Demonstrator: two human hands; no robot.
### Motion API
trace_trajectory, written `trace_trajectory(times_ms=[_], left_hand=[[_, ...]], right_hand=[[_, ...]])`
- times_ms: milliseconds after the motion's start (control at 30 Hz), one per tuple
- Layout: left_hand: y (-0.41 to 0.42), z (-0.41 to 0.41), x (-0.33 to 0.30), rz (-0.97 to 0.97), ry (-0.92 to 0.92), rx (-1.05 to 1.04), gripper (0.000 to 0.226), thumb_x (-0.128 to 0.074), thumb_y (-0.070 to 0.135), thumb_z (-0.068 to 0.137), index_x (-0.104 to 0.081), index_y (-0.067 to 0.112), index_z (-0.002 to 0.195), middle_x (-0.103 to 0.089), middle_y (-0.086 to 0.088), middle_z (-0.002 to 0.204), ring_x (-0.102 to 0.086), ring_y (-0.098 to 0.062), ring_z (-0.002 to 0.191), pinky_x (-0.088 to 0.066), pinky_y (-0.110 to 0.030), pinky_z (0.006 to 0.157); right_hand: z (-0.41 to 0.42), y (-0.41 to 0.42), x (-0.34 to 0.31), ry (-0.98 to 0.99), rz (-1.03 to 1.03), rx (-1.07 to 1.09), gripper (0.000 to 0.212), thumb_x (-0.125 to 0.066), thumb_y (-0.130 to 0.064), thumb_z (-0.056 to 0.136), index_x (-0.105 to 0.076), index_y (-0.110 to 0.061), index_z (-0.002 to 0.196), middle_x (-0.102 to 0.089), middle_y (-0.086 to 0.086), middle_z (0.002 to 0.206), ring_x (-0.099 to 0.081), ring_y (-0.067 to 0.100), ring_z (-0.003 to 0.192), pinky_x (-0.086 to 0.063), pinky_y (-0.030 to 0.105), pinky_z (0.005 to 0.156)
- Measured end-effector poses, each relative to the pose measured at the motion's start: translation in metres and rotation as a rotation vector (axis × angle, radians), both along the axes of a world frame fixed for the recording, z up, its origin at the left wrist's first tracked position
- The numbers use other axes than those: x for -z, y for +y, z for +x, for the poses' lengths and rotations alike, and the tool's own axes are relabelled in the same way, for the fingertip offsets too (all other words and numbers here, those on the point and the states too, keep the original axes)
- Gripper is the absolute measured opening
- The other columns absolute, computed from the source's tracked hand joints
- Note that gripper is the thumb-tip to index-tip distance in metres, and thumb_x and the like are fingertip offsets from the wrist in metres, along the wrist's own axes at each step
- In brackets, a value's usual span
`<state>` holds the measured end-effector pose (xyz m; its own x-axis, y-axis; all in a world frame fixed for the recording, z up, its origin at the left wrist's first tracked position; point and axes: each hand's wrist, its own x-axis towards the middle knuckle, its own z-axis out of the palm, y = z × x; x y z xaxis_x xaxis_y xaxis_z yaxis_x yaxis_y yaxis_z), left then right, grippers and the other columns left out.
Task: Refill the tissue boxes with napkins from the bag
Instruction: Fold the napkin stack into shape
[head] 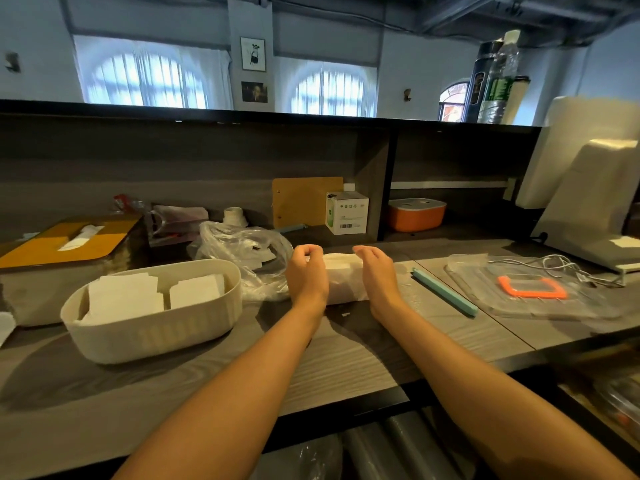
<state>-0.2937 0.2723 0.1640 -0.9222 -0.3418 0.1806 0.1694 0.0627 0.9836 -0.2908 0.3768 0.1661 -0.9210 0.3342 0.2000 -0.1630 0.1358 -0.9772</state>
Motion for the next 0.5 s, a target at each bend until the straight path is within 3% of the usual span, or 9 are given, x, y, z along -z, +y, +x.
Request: trace_trajectory(times_ms=[267, 400, 500], left_hand=[[0.001, 0.002, 0.004, -0.117, 0.002, 0.056, 0.027, -0.044, 0.032, 0.102, -0.062, 0.015, 0.115, -0.061, -0.002, 0.110, -0.055, -0.019, 0.101, -0.039, -0.029, 0.077], [0.002, 0.008, 0.005, -0.264, 0.050, 0.021, 0.036, -0.043, 0.032, 0.104, -0.070, 0.011, 0.090, -0.065, -0.003, 0.084, -0.058, -0.018, 0.081, -0.042, -0.029, 0.068], [0.001, 0.016, 0.002, -0.376, 0.047, -0.009, 0.043, -0.044, 0.036, 0.104, -0.068, 0.010, 0.079, -0.061, -0.001, 0.072, -0.056, -0.015, 0.071, -0.040, -0.028, 0.062]], right_hand=[[0.004, -0.004, -0.001, -0.061, 0.057, -0.011, 0.027, -0.050, -0.031, 0.100, -0.064, -0.014, 0.116, -0.063, 0.003, 0.112, -0.055, 0.015, 0.098, -0.042, 0.028, 0.075], [0.016, -0.001, -0.005, -0.043, -0.029, 0.007, 0.018, -0.049, -0.017, 0.098, -0.067, -0.015, 0.100, -0.062, 0.004, 0.106, -0.053, 0.009, 0.086, -0.046, 0.026, 0.066], [0.027, 0.002, -0.009, -0.059, -0.076, -0.013, 0.019, -0.048, -0.017, 0.099, -0.067, -0.019, 0.097, -0.058, 0.002, 0.112, -0.053, 0.012, 0.091, -0.047, 0.027, 0.070]])
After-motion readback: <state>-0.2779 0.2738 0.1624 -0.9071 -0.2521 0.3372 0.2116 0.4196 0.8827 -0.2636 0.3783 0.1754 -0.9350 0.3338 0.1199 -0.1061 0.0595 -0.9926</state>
